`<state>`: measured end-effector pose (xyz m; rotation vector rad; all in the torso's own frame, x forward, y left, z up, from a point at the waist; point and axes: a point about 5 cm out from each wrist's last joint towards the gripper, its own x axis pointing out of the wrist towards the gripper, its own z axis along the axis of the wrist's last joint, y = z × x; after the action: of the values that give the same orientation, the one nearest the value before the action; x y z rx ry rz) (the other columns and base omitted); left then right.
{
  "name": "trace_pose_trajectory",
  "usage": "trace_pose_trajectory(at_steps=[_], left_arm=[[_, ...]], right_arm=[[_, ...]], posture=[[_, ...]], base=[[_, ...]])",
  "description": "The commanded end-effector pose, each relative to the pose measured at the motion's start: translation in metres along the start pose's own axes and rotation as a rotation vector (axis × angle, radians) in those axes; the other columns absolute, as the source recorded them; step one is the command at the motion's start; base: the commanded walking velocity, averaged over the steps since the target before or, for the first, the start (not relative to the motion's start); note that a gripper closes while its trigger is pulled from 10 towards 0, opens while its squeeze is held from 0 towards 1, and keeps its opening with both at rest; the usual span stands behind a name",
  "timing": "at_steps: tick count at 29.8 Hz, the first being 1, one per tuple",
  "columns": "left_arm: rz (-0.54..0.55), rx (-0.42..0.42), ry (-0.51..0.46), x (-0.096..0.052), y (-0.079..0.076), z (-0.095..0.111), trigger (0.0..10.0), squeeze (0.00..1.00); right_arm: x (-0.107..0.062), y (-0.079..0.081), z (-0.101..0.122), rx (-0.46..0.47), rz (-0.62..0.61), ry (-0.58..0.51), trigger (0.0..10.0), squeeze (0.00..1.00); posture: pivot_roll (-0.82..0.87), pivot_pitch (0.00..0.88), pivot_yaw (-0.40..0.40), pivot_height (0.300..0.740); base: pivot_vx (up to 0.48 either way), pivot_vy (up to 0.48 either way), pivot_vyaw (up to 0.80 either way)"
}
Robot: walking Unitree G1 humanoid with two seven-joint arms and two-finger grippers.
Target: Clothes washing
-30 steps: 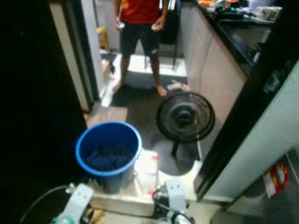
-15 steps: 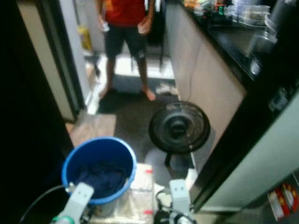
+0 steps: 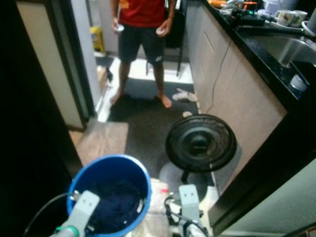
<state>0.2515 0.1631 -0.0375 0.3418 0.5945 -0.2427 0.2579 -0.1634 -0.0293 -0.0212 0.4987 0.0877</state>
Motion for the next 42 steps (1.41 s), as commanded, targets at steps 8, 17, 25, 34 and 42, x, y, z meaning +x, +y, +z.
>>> trace_pose_trajectory(at_steps=[8,17,25,34,42], left_arm=[[-0.011,-0.012,-0.015,-0.001,0.0,0.0,10.0,0.0],[-0.018,0.071,-0.394,-0.002,0.016,0.074,10.0,0.0],[-0.023,0.036,-0.555,-0.014,0.013,0.11,10.0,0.0],[-0.05,-0.001,-0.62,-0.028,0.003,0.126,10.0,0.0],[-0.062,-0.012,-0.623,-0.032,-0.001,0.132,10.0,0.0]], right_arm=[[0.001,0.002,0.007,-0.001,0.013,-0.044,10.0,0.0],[0.006,-0.005,0.071,-0.028,-0.003,-0.38,10.0,0.0],[0.001,0.004,0.113,-0.023,0.001,-0.567,10.0,0.0],[-0.009,0.022,0.141,-0.03,0.053,-0.696,10.0,0.0],[-0.012,0.027,0.15,-0.022,0.07,-0.711,10.0,0.0]], posture=[[-0.04,0.03,0.023,0.724],[-0.04,0.047,0.029,0.724],[-0.04,0.055,0.03,0.714],[-0.03,0.06,0.029,0.684],[-0.03,0.06,0.028,0.659]], base=[[0.0,0.0,0.0],[0.0,0.0,0.0],[0.0,0.0,0.0],[0.0,0.0,0.0],[0.0,0.0,0.0]])
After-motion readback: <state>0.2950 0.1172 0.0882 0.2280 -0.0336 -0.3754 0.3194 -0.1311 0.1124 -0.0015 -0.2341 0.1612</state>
